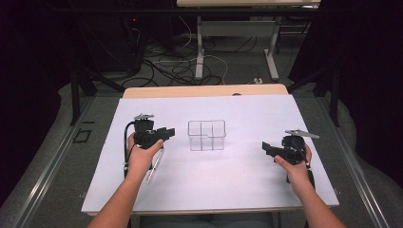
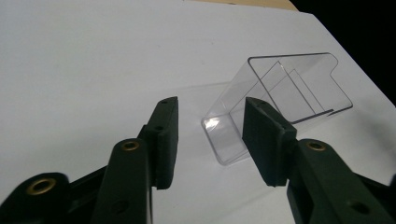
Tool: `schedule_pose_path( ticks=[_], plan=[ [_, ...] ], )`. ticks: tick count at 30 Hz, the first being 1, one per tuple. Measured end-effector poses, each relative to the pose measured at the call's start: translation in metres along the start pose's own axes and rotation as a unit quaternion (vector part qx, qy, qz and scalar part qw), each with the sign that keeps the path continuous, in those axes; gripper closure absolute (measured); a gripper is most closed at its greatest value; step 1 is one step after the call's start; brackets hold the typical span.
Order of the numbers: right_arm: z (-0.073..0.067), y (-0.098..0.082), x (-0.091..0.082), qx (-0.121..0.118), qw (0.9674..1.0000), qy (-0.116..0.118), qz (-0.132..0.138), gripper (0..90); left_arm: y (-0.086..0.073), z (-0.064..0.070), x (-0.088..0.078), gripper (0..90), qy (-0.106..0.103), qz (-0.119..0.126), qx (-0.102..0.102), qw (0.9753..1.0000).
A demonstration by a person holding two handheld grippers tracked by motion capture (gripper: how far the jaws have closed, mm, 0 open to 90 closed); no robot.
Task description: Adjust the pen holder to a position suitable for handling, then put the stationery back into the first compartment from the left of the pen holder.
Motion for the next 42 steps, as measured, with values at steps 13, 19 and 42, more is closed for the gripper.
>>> schedule_pose_path(
  ticks=[13, 19, 42],
  plan=[
    [0.001, 0.002, 0.000, 0.005, 1.0000, -0.001, 0.003, 12.9, -0.004, -0.015, -0.015, 35.7, 0.001, -0.005, 0.013, 0.9999],
    [0.001, 0.002, 0.000, 0.002, 1.0000, 0.000, 0.004, 12.9, -0.001, -0.025, -0.026, 29.2, 0.020, 0.000, 0.019, 0.9996],
    [0.001, 0.003, -0.001, -0.003, 1.0000, 0.004, 0.003, 12.9, -0.013, -0.051, -0.019, 14.5, 0.069, -0.063, 0.013, 0.9955]
  ],
)
Point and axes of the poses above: each handheld gripper's, and its own axes: x roughly forward along the jaws, y roughly out of its top, z roughly to its right, the point moved 3 cm from there along x, roughly forward along the jaws, and after that the axes turned 14 degrees about -x, right-handed, at the moved point
